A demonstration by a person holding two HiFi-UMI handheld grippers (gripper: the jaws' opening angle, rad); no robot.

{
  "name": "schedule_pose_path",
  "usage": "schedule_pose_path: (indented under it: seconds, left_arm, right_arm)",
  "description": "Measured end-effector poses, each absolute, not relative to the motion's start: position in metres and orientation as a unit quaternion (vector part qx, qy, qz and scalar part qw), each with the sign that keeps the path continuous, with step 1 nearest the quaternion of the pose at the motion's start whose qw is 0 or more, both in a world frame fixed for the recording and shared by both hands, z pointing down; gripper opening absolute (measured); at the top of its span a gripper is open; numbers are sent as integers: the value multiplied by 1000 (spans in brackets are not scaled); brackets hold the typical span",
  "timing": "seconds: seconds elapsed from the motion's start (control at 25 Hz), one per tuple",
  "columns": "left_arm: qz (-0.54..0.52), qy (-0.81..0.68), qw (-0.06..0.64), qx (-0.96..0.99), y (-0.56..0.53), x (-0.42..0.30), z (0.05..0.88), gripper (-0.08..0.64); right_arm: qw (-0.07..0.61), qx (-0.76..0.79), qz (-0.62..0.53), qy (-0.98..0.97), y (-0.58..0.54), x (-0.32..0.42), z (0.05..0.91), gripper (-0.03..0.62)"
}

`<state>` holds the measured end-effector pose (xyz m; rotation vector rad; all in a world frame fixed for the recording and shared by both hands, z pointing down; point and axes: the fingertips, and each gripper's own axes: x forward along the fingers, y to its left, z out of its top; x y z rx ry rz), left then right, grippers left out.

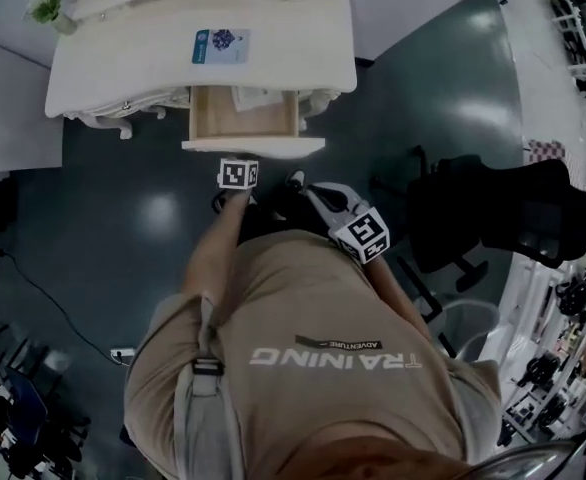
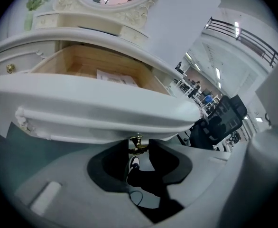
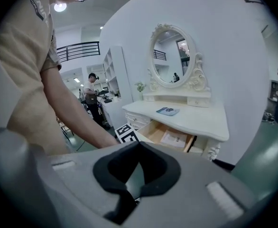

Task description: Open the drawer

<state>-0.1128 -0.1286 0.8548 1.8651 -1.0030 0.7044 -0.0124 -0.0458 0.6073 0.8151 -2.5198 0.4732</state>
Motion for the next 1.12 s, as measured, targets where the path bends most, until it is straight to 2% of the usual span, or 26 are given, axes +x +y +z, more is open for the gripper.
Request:
schedule_pose_path:
  seconds: [0.8,1.12]
  left_arm:
    - [340,-441,451,697,-98,-101,861,135]
    - [349,-477,425,685,-101,-96,862,135]
  right_arm:
    - [190,288,196,-918,3,67,617,3]
    - [156,287,248,-912,25,116,650,3]
